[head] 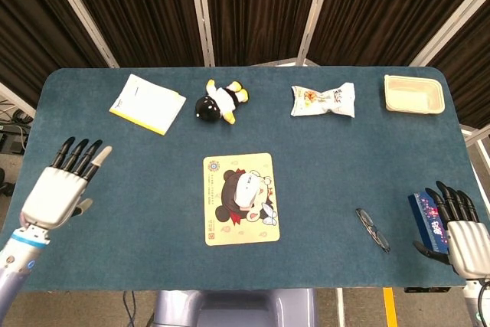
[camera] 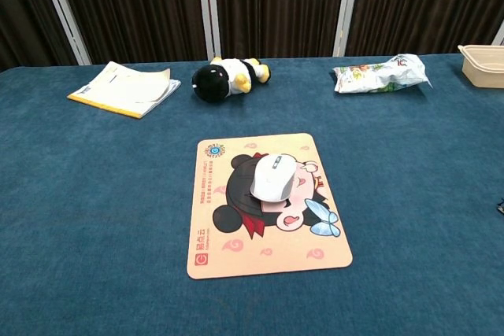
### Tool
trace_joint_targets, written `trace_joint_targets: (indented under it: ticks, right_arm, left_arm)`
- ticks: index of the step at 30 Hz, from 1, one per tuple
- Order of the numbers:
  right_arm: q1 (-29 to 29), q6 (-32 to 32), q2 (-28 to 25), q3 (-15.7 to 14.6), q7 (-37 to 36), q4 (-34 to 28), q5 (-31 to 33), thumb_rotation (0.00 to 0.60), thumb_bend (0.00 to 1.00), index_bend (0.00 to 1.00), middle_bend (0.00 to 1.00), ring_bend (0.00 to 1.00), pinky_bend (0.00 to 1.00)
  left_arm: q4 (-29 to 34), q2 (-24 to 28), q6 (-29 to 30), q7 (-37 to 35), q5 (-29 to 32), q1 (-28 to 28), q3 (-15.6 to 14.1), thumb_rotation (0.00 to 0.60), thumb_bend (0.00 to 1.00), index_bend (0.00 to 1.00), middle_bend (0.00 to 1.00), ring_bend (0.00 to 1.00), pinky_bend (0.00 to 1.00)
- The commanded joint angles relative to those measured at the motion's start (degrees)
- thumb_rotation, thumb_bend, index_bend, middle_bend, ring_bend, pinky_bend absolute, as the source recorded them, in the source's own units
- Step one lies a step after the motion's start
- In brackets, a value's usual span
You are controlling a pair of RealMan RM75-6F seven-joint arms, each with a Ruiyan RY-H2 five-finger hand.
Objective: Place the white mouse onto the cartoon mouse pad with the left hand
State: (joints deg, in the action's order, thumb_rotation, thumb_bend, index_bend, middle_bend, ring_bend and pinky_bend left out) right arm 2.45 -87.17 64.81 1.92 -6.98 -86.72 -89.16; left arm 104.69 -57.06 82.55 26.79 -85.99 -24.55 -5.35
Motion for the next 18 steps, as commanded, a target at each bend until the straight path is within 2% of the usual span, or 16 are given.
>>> trace_joint_targets:
  ticks: [1, 5, 9, 13, 18]
  right_arm:
    - [-0.1, -0.1, 0.1, 0.0, -0.1, 0.1, -0.1, 0.6, 0.1, 0.08, 0.0, 0.0, 0.0]
    - [-0.2, -0.4, 0.1, -0.1, -0.3, 0.4, -0.3, 0.6, 0.1, 0.08, 0.0, 0.0, 0.0]
    - [-0.3, -0.7, 0.2, -0.1, -0.3, 0.5, -0.5, 0.6, 0.1, 0.08, 0.0, 0.0, 0.0]
    - [-0.4, -0.9, 0.3, -0.2, -0.5, 0.7, -0.6, 0.6, 0.1, 0.08, 0.0, 0.0, 0.0]
    - [-0.4, -0.9, 0.2, -0.3, -1.0, 0.7, -0.7, 0.6, 0.1, 0.08, 0.0, 0.0, 0.0]
  left_arm:
    - [-4.5, -1.9, 3.1, -3.2, -1.7, 4.2, -1.8, 0.6, 0.12, 0.0, 0.0, 0.0, 0.0]
    - [-9.6, -5.5, 5.6, -6.0, -0.9, 8.2, -2.0, 0.6, 0.12, 0.0, 0.0, 0.0, 0.0]
    - [-15.1, -9.1, 9.7, -6.7, -0.2, 11.4, -0.4, 0.6, 0.12, 0.0, 0.0, 0.0, 0.0]
    - [-16.4, -10.3, 10.1, -11.6, 1.3, 13.8, -0.1, 0.6, 0.12, 0.0, 0.0, 0.0, 0.0]
    - [-16.2, -10.6, 10.0, -11.7, 2.4, 15.0, 1.2, 0.6, 0.12, 0.0, 0.0, 0.0, 0.0]
